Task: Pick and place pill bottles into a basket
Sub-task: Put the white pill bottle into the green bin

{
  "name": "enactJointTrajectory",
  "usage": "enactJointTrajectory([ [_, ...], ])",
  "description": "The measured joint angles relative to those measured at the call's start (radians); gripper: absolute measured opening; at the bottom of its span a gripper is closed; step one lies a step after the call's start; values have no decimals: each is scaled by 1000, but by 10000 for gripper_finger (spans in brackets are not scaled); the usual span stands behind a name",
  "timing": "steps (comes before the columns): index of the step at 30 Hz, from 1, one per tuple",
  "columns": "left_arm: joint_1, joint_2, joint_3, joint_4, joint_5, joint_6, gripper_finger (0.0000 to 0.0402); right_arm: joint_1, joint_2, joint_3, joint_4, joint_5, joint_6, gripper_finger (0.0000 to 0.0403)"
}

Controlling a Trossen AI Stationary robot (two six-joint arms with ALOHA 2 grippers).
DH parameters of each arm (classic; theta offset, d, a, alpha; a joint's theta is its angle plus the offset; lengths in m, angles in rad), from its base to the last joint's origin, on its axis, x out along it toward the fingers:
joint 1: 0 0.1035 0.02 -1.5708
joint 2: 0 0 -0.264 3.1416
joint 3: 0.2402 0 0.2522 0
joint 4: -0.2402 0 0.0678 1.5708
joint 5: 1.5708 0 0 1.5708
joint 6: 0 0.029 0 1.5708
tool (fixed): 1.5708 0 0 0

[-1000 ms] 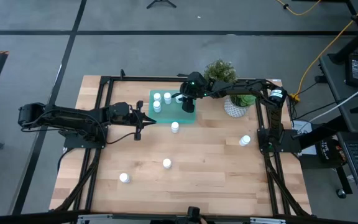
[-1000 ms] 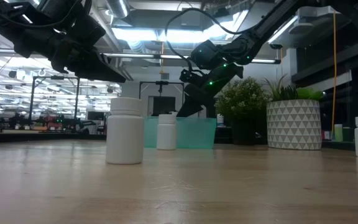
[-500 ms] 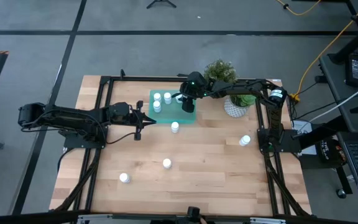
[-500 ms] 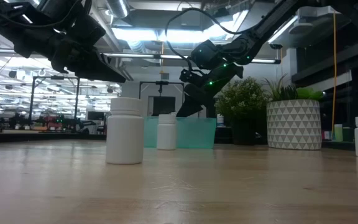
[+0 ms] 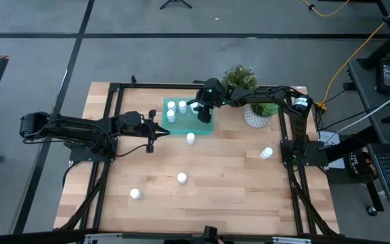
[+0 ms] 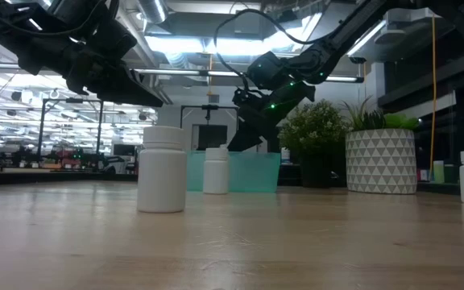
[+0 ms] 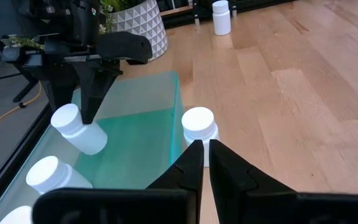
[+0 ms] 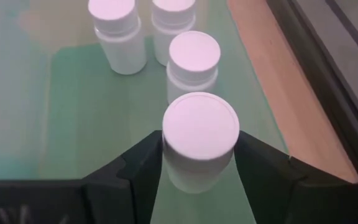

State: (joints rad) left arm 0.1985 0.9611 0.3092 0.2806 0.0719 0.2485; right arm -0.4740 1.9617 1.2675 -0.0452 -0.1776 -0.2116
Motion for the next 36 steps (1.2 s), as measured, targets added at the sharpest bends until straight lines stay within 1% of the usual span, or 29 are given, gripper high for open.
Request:
enactJointTrajectory([
  [11, 0, 0, 0, 0, 1, 0, 20, 0, 29, 0, 48, 3, 23, 197],
  [20, 0, 0, 0, 0, 5, 0, 24, 0, 31, 0, 27, 3, -3, 196],
  [22, 0, 0, 0, 0, 5, 0, 22, 0, 31, 0, 27, 3, -4, 190],
  [27, 0, 0, 0, 0, 5, 0, 18, 0, 31, 0, 27, 3, -4, 155],
  [29, 0, 0, 0, 0, 5, 0, 18, 0, 31, 0, 26, 3, -2, 148],
  [32, 0, 0, 0, 0, 5, 0, 19, 0, 31, 0, 26, 3, -3, 152],
  [36, 0, 0, 0, 0, 5, 0, 22, 0, 31, 0, 26, 3, -3, 178],
])
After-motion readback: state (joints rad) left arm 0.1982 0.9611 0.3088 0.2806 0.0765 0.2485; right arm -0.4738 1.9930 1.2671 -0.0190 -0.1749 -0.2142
